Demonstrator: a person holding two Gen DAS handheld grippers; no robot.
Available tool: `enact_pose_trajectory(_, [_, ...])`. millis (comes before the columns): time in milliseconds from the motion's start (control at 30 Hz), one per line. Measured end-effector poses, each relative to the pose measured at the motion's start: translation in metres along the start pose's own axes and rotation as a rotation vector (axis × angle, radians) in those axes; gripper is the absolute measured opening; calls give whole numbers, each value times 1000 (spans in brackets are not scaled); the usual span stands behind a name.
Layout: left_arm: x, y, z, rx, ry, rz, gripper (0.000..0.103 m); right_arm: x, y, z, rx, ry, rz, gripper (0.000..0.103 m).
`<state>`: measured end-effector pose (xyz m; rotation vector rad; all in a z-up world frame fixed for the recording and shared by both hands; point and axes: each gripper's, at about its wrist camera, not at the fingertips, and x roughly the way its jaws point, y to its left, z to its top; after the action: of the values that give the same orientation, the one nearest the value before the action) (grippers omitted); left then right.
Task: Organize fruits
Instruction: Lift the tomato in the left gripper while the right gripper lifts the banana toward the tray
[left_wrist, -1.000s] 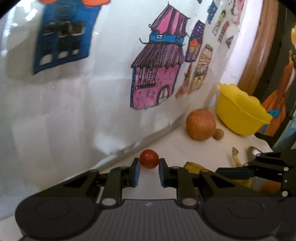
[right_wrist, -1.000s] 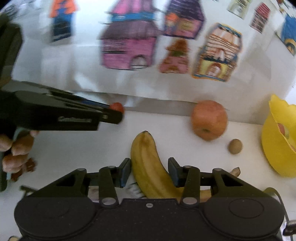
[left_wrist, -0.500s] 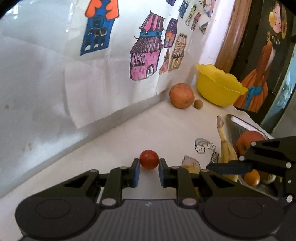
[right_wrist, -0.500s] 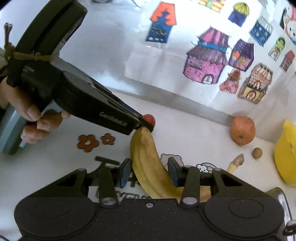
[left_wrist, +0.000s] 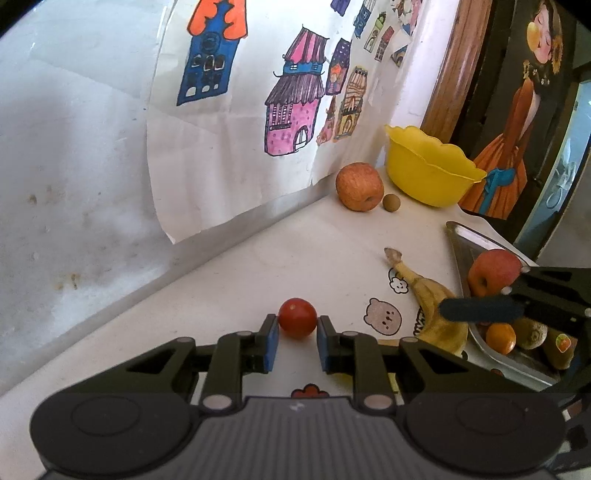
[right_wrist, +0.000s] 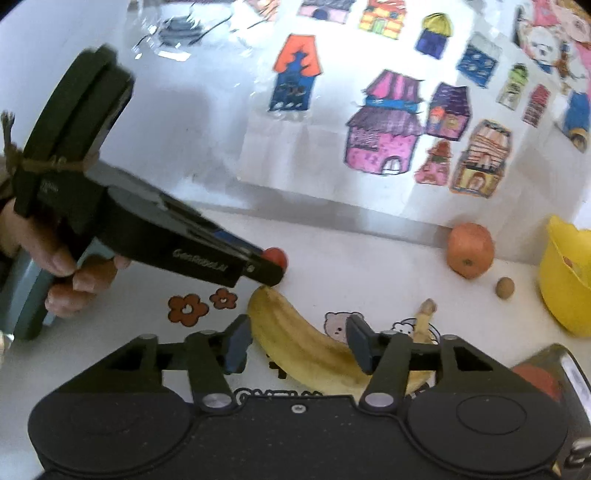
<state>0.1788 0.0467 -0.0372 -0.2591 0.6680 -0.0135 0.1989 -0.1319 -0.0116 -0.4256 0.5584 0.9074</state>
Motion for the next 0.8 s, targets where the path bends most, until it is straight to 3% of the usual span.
enact_pose_trajectory(133, [0,2,-1,6,-8,-17,32,-18,-11,-8,216,-43,-60,77])
enact_pose_trajectory(300, [2,5,1,-3,-21,-37,46,-36,-16,-24,543,-75,-100,81])
enact_pose_trajectory(600, [0,8,-1,9,-26,-48,45,-29,-9,-26,785,-47,-185,84])
enact_pose_trajectory(700, [0,8,0,13,-25,-45,40,-16,-10,-22,834,-32,-213,84])
enact_pose_trajectory(800, [-1,10,0,15,-23,-28,29,-3,-13,-19,872,-18,-273,83])
